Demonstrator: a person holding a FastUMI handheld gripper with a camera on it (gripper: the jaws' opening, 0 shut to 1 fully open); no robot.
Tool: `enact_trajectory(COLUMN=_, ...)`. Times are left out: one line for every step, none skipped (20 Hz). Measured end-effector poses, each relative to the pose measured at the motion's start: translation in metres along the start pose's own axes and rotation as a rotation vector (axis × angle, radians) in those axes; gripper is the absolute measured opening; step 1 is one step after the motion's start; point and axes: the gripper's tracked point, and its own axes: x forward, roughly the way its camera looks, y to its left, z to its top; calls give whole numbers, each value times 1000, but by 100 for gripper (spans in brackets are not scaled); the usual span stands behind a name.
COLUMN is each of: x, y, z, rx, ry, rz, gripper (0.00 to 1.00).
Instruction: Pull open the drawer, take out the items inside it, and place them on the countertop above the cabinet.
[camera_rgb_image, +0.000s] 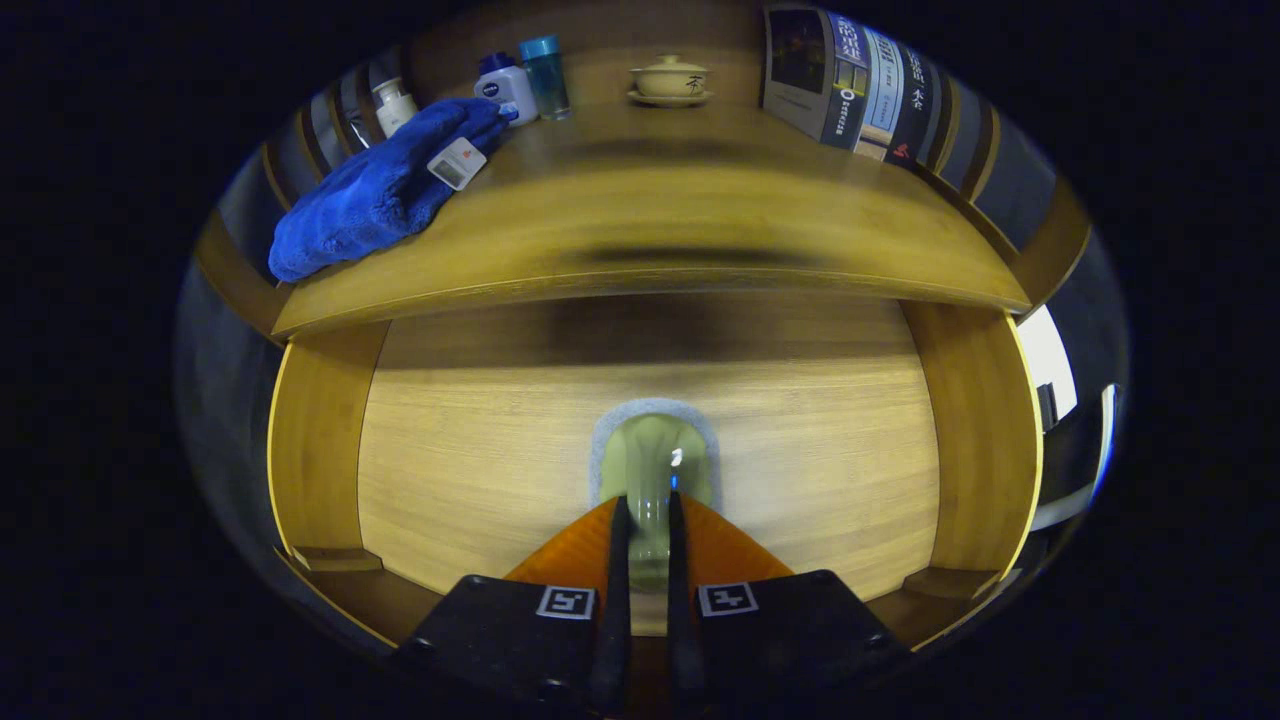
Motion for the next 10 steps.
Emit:
enact_trajectory(x=-5, y=2, z=1, rx=-8, ry=-8, rz=6, gripper=24)
enact_trajectory(x=-12, y=3, z=3, rx=-21, ry=-16, rz=9, gripper=24)
enact_trajectory(x=-20, y=5, z=6, rx=-36, ry=-25, rz=11, gripper=24)
enact_trajectory(x=-29, y=6, z=9, rx=-46, ry=-33, rz=11, gripper=24)
enact_trajectory(x=-37, y=9, z=12, rx=-51, ry=-42, rz=18, gripper=24)
enact_trajectory(x=-46, y=12, z=17, rx=-51, ry=-50, rz=26, gripper=24)
enact_trajectory(x=-55, y=14, z=20, rx=-52, ry=-56, rz=31, gripper=24)
enact_trajectory(x=-63, y=16, z=25, rx=-55, ry=-63, rz=35, gripper=24)
enact_trajectory(x=-72, y=17, z=30, rx=-54, ry=-75, rz=42, gripper=24)
enact_trajectory(x=-78, y=20, z=36, rx=-54, ry=-82, rz=49, gripper=24)
